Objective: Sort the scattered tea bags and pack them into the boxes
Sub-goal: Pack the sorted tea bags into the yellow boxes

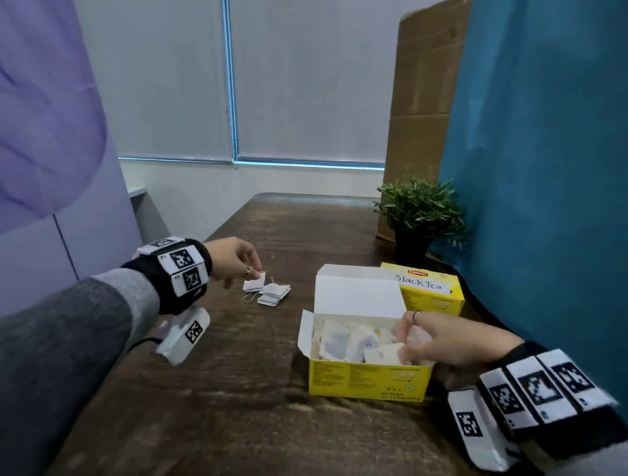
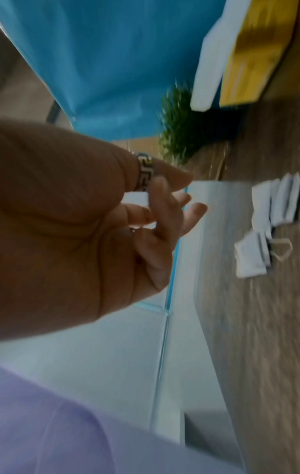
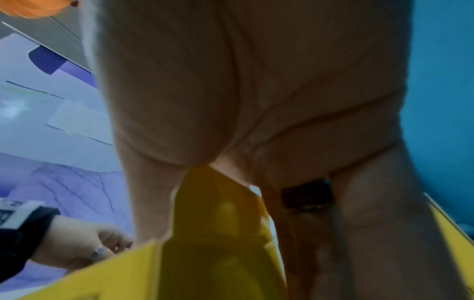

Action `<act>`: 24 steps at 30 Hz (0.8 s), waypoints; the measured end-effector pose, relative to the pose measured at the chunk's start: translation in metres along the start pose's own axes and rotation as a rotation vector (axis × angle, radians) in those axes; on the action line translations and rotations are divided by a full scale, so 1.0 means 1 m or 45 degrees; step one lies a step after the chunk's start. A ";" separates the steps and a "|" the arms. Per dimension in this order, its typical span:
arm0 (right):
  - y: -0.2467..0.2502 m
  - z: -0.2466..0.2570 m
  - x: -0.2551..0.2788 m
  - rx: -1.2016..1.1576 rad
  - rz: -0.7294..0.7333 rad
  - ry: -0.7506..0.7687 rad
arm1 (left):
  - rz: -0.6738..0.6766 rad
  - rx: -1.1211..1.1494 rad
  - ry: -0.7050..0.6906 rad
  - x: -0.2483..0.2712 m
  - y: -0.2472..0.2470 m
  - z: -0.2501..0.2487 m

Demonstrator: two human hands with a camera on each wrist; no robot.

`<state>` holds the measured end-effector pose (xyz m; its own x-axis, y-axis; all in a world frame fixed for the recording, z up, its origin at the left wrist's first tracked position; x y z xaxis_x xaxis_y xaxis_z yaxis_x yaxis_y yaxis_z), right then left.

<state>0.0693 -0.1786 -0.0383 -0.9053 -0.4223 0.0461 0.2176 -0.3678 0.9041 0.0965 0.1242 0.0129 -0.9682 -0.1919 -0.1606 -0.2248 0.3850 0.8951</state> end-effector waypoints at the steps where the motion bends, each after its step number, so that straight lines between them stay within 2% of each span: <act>1: -0.001 0.000 -0.001 -0.024 0.011 -0.030 | 0.008 0.016 0.067 -0.005 -0.002 0.016; 5: 0.003 0.001 -0.011 0.096 -0.035 -0.042 | -0.080 0.032 0.212 -0.034 -0.012 0.052; 8: 0.004 0.005 -0.016 0.105 -0.026 -0.014 | -0.137 0.062 0.214 -0.061 -0.026 0.055; 10: 0.006 0.007 -0.019 0.108 -0.019 0.010 | -0.150 -0.021 0.202 -0.078 -0.039 0.060; 16: 0.008 -0.001 -0.034 0.058 -0.049 0.033 | 0.092 -0.324 0.156 -0.106 -0.085 0.068; 22: 0.005 0.003 -0.041 0.047 -0.069 0.050 | 0.125 -0.430 0.194 -0.099 -0.075 0.074; 24: 0.004 0.004 -0.041 0.050 -0.057 0.045 | 0.106 -0.302 0.228 -0.098 -0.072 0.080</act>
<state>0.1063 -0.1593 -0.0352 -0.9001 -0.4357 -0.0092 0.1622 -0.3545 0.9209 0.1986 0.1872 -0.0692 -0.9426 -0.3328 -0.0258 -0.0934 0.1889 0.9775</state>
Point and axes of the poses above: each hand's wrist, its own x-axis away from the middle knuckle, its own y-axis out of the back of the hand, z = x × y, the point moved 10 cm from there along -x, towards the middle knuckle, and after that the axes turned 14 degrees about -z, right-handed, at the moved point
